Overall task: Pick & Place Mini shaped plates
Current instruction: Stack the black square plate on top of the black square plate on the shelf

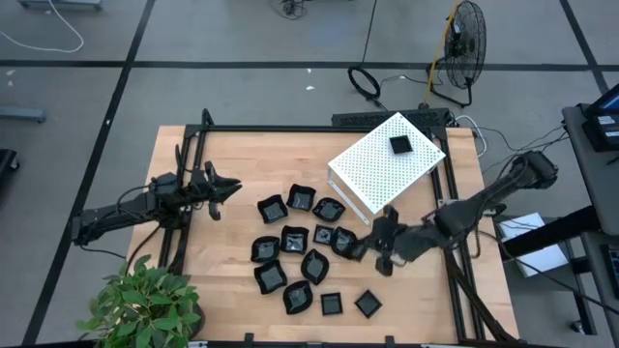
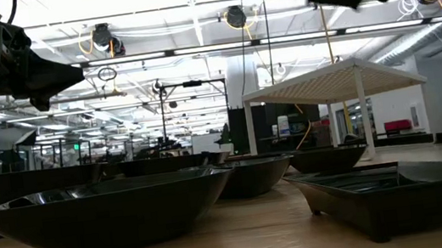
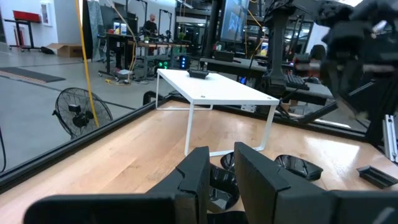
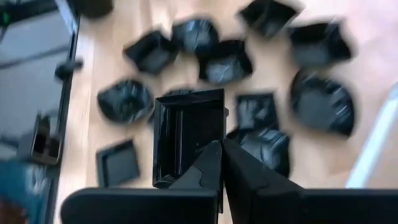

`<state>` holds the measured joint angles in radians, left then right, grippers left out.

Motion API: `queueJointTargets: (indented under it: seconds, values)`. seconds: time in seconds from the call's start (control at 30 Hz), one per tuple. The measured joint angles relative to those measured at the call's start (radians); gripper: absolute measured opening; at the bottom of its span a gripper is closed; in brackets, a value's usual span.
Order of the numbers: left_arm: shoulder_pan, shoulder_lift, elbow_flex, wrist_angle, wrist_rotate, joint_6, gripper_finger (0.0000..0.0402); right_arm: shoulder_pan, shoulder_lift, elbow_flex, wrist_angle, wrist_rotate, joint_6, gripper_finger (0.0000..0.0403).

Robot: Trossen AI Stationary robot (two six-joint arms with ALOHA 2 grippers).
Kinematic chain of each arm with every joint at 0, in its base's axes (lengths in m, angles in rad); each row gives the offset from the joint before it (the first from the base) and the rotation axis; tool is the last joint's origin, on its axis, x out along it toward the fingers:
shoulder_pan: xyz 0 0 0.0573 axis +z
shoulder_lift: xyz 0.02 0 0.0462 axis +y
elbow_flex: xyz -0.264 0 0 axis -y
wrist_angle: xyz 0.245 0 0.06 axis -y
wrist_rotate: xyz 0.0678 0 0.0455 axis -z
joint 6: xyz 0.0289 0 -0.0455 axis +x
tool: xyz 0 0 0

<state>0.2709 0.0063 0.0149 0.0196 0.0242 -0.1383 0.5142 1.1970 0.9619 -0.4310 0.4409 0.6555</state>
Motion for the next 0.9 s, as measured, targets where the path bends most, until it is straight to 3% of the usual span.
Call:
queueJointTargets:
  seconds: [0.33, 0.5, 0.7, 0.9]
  values:
    - [0.0, 0.0, 0.0, 0.0, 0.0, 0.0, 0.0077, -0.217, -0.225, 0.0, -0.031, 0.201, -0.122, 0.0004]
    - [0.0, 0.0, 0.0, 0.0, 0.0, 0.0, 0.0076, -0.374, -0.344, 0.0, -0.114, 0.27, -0.073, 0.0004]
    - [0.0, 0.0, 0.0, 0.0, 0.0, 0.0, 0.0077, -0.598, -0.464, 0.0, -0.248, 0.272, 0.008, 0.0001]
    - [0.0, 0.0, 0.0, 0.0, 0.0, 0.0, 0.0076, -0.789, -0.493, 0.0, -0.377, 0.264, 0.04, 0.0001]
